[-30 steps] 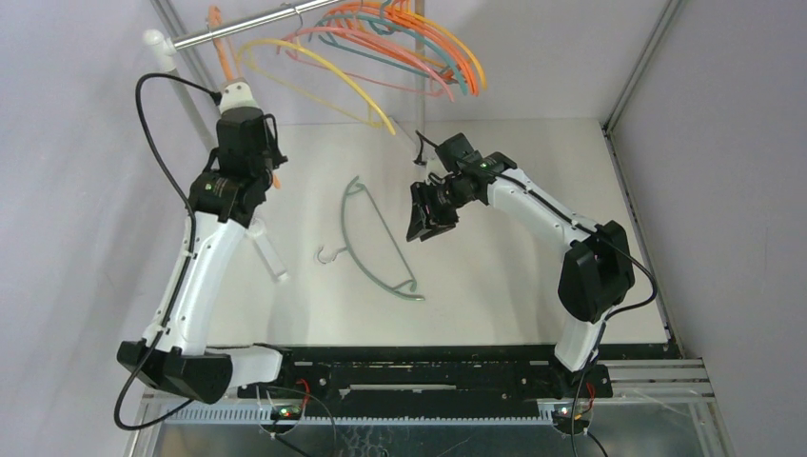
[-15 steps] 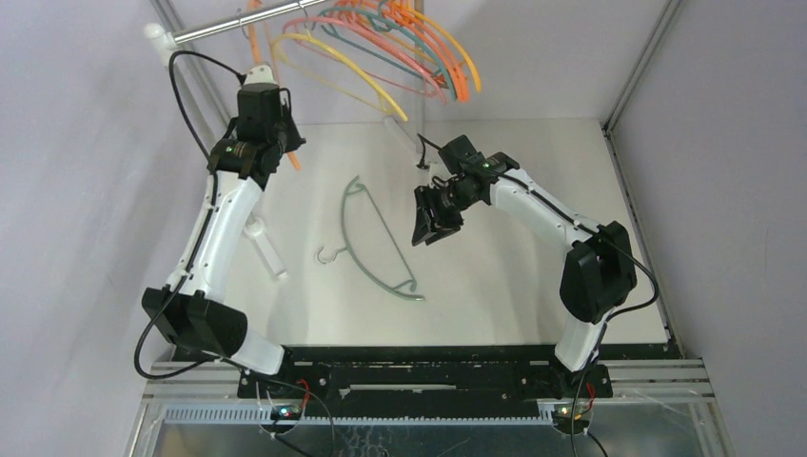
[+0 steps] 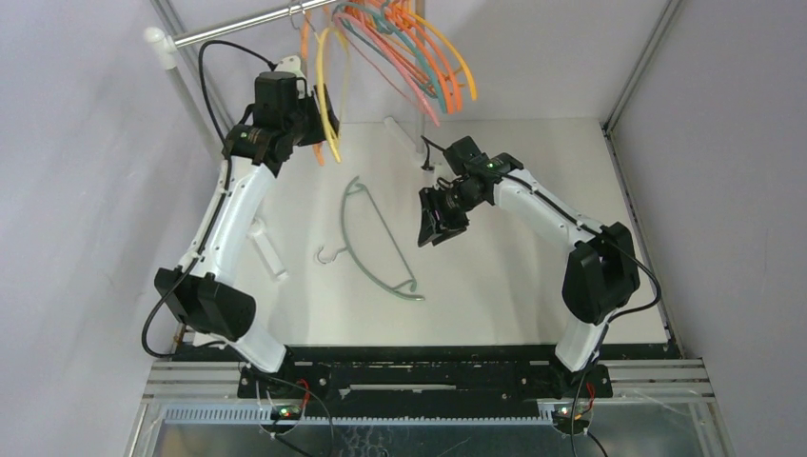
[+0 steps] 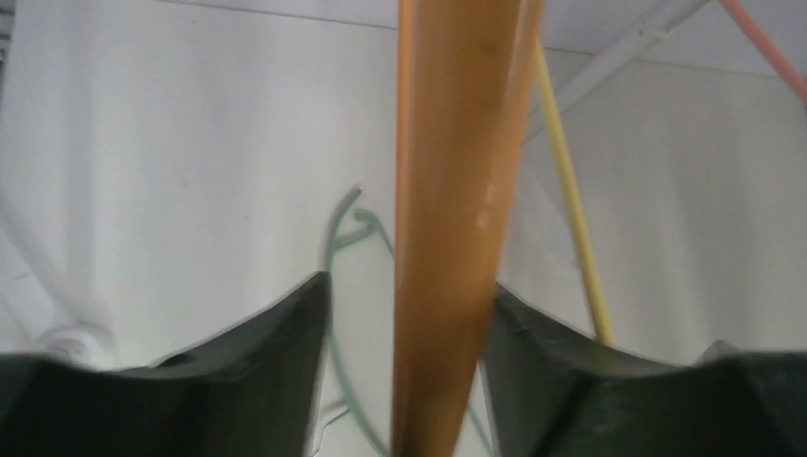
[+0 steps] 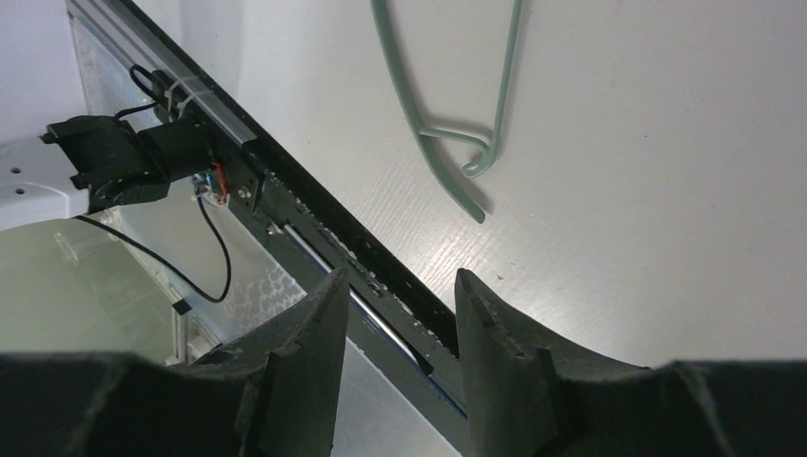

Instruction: Organize the hangers

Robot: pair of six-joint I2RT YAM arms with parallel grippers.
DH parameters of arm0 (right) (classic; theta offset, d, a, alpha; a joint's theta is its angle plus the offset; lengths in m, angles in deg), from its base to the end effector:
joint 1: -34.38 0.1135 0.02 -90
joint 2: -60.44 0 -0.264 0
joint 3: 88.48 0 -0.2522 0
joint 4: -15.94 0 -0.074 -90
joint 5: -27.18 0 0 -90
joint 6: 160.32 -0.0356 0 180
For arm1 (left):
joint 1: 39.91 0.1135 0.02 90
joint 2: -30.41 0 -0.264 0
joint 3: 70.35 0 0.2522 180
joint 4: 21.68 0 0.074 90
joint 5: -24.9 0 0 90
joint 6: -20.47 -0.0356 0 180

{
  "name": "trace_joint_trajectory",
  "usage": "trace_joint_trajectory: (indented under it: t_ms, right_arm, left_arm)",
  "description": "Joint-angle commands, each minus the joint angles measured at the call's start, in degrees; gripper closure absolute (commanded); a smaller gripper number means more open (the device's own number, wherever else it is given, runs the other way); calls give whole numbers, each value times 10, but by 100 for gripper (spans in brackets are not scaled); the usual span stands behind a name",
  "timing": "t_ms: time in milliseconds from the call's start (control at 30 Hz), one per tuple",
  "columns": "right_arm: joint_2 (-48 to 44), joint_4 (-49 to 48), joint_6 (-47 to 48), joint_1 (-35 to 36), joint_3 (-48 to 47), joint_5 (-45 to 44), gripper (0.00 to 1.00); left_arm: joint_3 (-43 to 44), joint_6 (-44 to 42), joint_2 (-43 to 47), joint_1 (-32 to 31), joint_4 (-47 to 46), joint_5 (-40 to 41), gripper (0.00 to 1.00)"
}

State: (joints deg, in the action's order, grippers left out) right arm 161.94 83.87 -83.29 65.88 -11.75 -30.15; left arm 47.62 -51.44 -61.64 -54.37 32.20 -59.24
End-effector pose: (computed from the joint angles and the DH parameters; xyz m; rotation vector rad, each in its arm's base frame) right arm 0.3027 0.2080 0.2849 -0.6239 2.7448 0.9866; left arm 0.3426 -0.0846 0.4363 -0.1289 2.0611 -0.2464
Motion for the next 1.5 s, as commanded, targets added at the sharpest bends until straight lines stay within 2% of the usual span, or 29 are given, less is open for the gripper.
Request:
trace_joint_trajectory:
  t_ms: [0, 100, 133, 367, 633, 933, 1267, 1467]
  right_arm:
    - [-47, 1, 27, 3, 10, -29, 47]
    - [-56, 2, 34, 9, 14, -42, 47]
    - [-57, 1, 37, 13, 16, -46, 47]
    - [-60, -2, 59, 74, 17, -116, 46]
    - [-61, -48, 84, 155, 33, -193, 45]
    - [29, -85, 104, 241, 3, -261, 45]
    - [96, -121, 95, 253, -24, -295, 46]
    - [179, -113, 88, 252, -76, -283, 48]
  left_arm:
    - [5, -6, 32, 1, -29, -48, 20]
    - [-29, -12, 72, 1, -45, -63, 1]
    - [-38, -14, 84, 2, -48, -70, 1]
    - [-134, -6, 191, 11, -63, -116, 1]
    - [-251, -10, 344, 29, -70, -123, 1]
    - [-381, 28, 480, 33, -49, -125, 0]
    - [-521, 71, 550, 32, -60, -137, 1]
    - [-575, 93, 578, 33, -61, -131, 1]
